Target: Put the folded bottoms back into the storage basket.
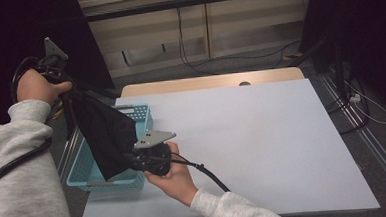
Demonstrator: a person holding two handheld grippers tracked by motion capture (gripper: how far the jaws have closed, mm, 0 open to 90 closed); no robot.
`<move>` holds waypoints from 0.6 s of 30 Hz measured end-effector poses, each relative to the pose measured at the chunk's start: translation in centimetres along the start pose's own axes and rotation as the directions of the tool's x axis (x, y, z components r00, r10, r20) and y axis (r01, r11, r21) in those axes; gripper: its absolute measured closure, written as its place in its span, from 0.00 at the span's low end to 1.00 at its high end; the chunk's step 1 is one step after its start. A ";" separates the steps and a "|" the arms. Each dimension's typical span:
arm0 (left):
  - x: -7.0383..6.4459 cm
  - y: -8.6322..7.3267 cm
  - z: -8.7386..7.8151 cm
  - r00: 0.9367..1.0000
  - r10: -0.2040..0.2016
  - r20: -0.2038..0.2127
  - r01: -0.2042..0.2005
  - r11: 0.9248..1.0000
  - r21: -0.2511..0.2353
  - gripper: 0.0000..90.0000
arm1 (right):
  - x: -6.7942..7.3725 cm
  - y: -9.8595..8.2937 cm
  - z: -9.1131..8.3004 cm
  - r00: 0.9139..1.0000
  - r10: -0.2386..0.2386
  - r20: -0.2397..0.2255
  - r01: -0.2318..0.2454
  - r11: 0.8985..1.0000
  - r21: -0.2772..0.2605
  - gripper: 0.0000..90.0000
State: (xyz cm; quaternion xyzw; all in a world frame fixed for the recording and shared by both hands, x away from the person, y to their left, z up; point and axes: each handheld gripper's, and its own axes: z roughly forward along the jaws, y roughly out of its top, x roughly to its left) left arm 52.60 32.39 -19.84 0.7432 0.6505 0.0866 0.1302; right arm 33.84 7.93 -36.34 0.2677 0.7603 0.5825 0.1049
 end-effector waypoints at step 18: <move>-0.9 -2.5 5.7 0.984 0.178 -0.030 -0.181 0.975 -0.127 0.26 | -4.8 -1.9 -5.0 0.994 -0.018 0.112 0.018 1.000 0.001 0.30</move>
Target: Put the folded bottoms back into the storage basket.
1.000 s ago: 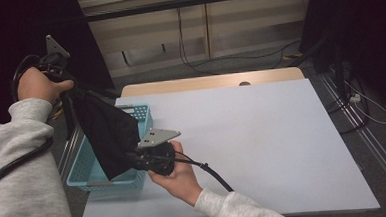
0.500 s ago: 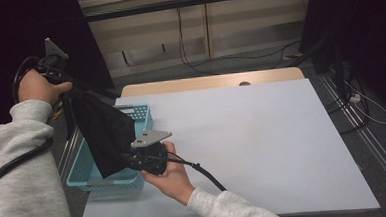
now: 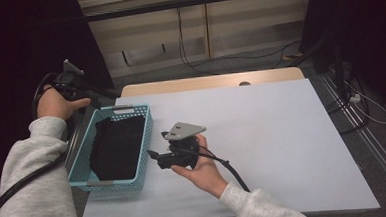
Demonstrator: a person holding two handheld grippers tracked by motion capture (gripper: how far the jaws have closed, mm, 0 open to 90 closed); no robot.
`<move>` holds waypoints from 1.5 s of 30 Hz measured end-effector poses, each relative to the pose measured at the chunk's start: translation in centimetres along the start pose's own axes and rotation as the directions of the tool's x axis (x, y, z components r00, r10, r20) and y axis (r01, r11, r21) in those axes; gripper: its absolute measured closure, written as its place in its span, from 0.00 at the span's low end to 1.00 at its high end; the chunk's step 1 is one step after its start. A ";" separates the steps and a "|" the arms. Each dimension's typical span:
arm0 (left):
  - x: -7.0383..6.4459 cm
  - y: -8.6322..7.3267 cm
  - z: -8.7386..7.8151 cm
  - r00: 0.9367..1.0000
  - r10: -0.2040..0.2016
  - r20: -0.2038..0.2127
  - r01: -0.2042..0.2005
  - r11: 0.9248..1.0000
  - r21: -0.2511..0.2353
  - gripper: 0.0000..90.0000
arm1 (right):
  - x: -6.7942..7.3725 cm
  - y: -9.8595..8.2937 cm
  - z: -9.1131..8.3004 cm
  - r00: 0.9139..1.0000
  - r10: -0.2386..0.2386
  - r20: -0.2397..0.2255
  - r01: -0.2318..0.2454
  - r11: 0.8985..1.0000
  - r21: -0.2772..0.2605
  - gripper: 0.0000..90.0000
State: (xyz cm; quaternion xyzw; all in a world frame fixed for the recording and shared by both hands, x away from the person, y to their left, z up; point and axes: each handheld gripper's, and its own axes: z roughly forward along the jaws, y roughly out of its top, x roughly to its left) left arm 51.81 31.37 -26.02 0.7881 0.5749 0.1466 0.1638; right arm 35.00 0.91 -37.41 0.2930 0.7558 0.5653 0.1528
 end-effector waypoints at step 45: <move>-1.7 -9.2 12.3 0.989 -0.005 0.148 -0.015 0.991 0.134 1.00 | -8.6 -8.2 -10.3 0.987 0.014 0.163 -0.033 0.993 0.114 0.22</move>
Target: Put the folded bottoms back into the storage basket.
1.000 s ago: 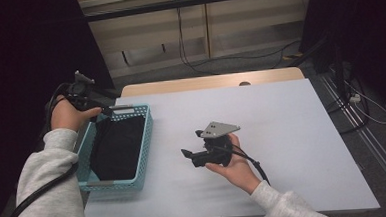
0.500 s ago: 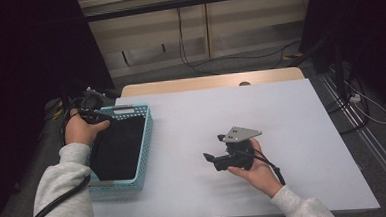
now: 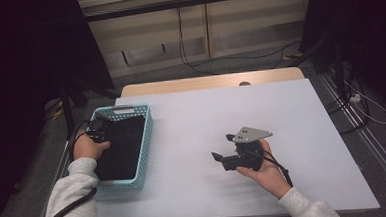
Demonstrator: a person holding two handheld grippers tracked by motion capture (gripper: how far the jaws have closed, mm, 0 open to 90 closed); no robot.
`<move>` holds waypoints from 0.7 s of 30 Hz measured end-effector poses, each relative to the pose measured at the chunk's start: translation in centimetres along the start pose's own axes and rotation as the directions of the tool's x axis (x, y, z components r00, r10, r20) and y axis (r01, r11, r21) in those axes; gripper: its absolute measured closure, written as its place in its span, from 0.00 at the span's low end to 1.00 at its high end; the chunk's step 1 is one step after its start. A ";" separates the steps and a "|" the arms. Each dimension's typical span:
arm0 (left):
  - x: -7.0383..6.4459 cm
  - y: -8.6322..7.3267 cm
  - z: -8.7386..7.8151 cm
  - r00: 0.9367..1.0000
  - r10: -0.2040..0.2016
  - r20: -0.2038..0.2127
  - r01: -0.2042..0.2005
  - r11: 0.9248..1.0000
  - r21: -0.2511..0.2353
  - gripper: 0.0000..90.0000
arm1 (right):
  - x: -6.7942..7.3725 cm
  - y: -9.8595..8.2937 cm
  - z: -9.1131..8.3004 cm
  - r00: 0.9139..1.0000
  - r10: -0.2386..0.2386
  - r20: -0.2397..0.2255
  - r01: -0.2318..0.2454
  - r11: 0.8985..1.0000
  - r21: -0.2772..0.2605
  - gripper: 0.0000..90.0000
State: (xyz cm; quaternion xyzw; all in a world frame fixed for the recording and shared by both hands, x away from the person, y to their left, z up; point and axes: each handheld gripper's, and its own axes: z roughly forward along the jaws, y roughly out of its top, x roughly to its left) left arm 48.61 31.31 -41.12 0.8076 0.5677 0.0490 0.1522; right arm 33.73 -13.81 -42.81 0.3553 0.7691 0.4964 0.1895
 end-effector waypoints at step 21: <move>2.3 0.6 0.5 0.998 -0.053 -0.033 0.053 0.999 0.003 1.00 | -1.3 -0.7 -0.9 0.999 0.004 0.042 -0.005 1.000 0.017 0.22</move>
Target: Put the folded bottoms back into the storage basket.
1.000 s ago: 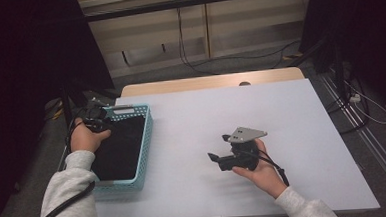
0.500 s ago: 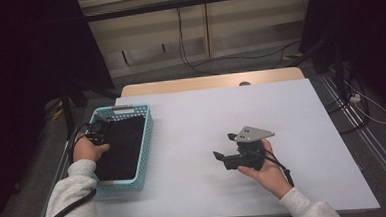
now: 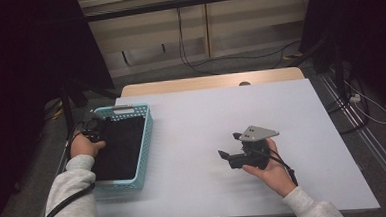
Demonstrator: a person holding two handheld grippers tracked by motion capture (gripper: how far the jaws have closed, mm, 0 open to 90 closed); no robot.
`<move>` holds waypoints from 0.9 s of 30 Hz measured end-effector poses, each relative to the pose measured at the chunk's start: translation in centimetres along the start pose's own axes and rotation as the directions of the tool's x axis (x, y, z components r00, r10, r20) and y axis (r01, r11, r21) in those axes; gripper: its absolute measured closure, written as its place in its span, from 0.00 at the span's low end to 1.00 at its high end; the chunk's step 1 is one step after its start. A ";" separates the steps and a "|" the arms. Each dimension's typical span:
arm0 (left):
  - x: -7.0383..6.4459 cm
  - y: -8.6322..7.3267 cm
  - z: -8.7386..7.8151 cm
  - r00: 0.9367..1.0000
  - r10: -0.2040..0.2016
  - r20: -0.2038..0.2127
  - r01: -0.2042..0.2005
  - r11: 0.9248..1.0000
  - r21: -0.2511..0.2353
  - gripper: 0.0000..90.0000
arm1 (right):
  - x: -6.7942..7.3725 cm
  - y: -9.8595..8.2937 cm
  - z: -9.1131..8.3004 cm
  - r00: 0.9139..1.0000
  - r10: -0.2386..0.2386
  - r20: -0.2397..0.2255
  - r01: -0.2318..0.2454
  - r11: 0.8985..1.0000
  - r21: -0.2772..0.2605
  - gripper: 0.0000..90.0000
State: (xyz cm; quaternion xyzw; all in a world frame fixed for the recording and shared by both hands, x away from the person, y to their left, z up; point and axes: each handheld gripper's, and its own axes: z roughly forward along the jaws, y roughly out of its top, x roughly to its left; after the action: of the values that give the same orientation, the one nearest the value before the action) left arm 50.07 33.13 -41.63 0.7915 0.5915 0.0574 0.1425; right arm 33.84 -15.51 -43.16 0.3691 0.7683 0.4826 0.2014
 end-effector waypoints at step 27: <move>-5.5 2.5 2.2 0.993 0.101 0.067 -0.093 0.989 -0.116 1.00 | -0.1 -0.3 -0.2 1.000 -0.001 0.008 0.001 1.000 0.002 0.21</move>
State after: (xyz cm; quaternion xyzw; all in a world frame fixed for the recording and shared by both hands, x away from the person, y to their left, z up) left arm 51.31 26.87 -42.61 0.8117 0.5424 0.0689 0.2053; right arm 33.68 -15.84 -43.30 0.3709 0.7681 0.4804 0.2042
